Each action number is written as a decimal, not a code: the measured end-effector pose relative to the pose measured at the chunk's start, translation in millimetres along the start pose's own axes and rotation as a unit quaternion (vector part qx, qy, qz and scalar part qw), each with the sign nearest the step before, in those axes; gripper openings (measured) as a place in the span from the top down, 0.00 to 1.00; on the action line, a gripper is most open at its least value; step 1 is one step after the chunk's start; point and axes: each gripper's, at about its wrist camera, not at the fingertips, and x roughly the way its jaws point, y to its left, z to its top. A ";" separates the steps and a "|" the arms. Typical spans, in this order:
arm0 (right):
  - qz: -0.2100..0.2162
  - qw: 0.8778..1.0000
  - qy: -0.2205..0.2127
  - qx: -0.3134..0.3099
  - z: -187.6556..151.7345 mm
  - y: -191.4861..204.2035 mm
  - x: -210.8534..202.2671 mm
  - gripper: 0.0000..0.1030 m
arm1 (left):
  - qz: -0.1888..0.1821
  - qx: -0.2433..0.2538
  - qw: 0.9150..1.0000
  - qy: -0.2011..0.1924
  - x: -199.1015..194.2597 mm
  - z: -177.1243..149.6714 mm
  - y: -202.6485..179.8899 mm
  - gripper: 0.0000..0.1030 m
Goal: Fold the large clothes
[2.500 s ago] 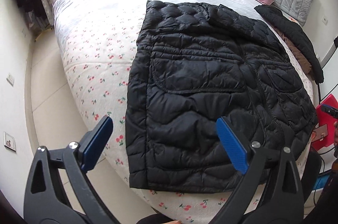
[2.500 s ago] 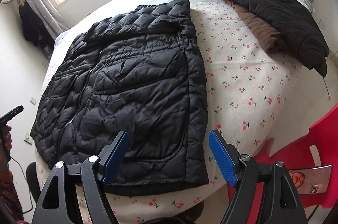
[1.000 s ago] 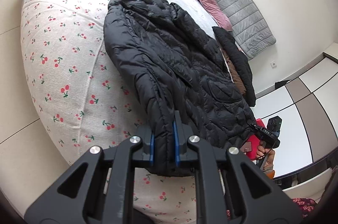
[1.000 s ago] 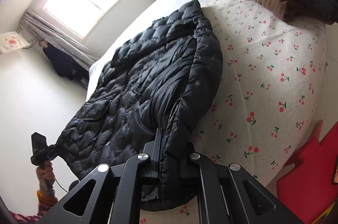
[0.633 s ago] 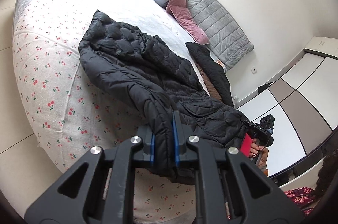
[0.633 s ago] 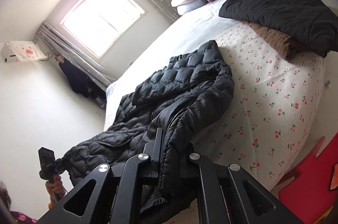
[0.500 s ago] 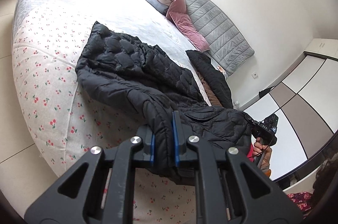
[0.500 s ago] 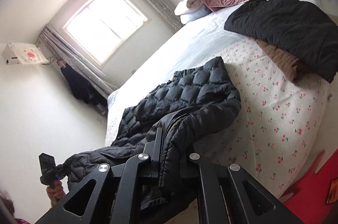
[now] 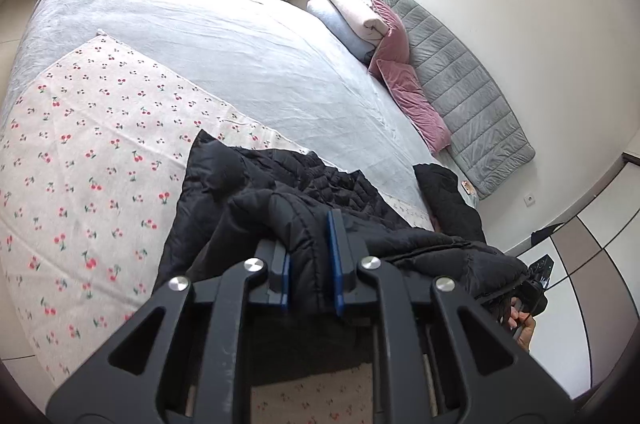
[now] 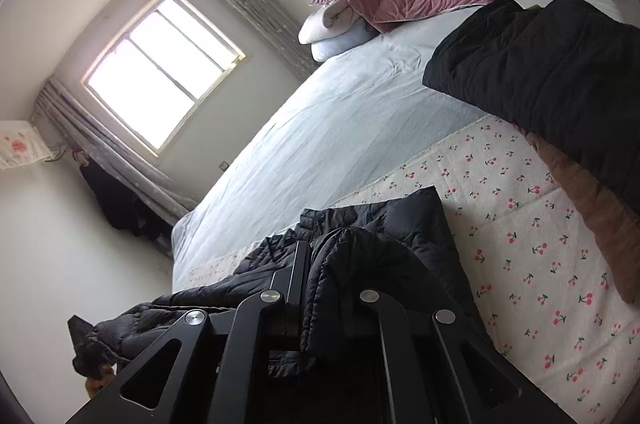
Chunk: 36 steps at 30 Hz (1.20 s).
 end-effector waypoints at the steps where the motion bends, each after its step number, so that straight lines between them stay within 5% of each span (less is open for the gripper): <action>1: -0.010 1.000 0.007 0.001 2.8 -6.8 15.7 0.92 | 0.008 -0.005 1.000 0.003 17.9 8.1 6.0 0.82; 7: -0.050 0.997 0.048 0.038 5.9 -51.9 101.3 0.87 | 0.068 -0.035 0.997 0.025 118.7 19.6 44.7 0.78; 11: -0.069 0.995 0.061 0.038 -0.3 -69.3 133.1 0.85 | 0.080 -0.046 0.995 0.026 145.9 14.3 54.3 0.76; 16: -0.053 0.995 0.065 0.047 -1.3 -67.0 122.7 0.73 | 0.084 -0.031 0.995 0.033 132.4 14.4 41.7 0.60; 20: -0.038 0.998 0.047 0.018 0.6 -51.0 86.0 0.38 | 0.086 -0.008 0.996 0.017 101.6 12.9 29.2 0.25; 25: -0.061 0.997 0.031 -0.046 -8.1 -30.3 44.5 0.34 | 0.115 0.060 0.992 0.003 67.8 -0.8 7.4 0.22; 30: -0.096 0.985 0.078 -0.117 -43.4 -7.1 40.0 0.34 | 0.134 0.158 0.977 0.059 73.1 -41.0 -18.7 0.22; 36: -0.165 0.944 0.151 -0.244 -99.3 36.8 83.1 0.34 | 0.165 0.272 0.939 0.127 122.5 -81.5 -56.8 0.22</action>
